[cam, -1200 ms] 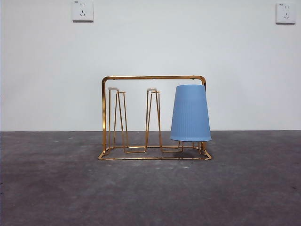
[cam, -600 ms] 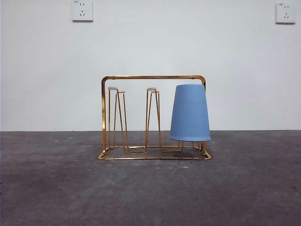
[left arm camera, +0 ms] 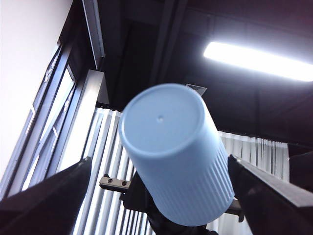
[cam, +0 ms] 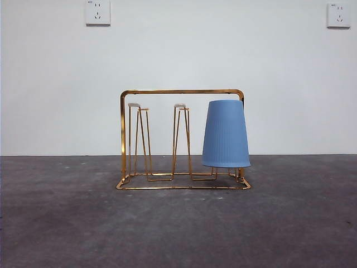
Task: Pick up cup 1,put cup 1 in the cup rack,pick up cup 2,put cup 2 in the cup rack
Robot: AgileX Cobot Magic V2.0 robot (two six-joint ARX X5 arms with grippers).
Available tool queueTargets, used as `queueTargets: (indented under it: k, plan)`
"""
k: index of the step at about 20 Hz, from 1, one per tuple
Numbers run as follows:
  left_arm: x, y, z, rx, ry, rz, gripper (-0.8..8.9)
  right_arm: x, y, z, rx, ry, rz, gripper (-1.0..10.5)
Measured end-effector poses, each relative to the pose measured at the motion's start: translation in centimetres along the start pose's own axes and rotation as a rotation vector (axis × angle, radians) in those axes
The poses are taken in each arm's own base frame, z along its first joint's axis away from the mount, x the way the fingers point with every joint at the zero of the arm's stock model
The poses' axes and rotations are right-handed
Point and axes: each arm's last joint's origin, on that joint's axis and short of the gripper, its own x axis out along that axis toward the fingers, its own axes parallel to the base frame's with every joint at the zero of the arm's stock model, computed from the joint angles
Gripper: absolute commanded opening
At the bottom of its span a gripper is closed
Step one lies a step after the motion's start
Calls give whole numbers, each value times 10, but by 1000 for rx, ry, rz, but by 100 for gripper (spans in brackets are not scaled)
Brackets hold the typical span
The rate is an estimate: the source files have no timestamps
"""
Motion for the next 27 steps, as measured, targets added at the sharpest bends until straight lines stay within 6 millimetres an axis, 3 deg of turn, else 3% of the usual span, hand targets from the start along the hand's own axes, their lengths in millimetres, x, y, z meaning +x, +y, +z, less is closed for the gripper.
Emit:
queueTargets:
  k: [11, 14, 17, 24, 27]
  plan:
    - [1, 3, -1, -7, -35, -9, 463, 36, -14, -31, 29, 69, 54, -12]
    - [1, 3, -1, -8, -39, -10, 172, 36, -13, -31, 28, 65, 65, -12]
    - [1, 3, -1, -32, -49, -7, -14, 36, -13, -30, 27, 59, 74, -12]
    - [-1, 8, 1, -38, -31, 10, -8, 33, -12, -33, 48, 108, 61, 29]
    - [-5, 14, 5, -16, -7, 54, -8, 29, -12, -38, 68, 175, 30, 178]
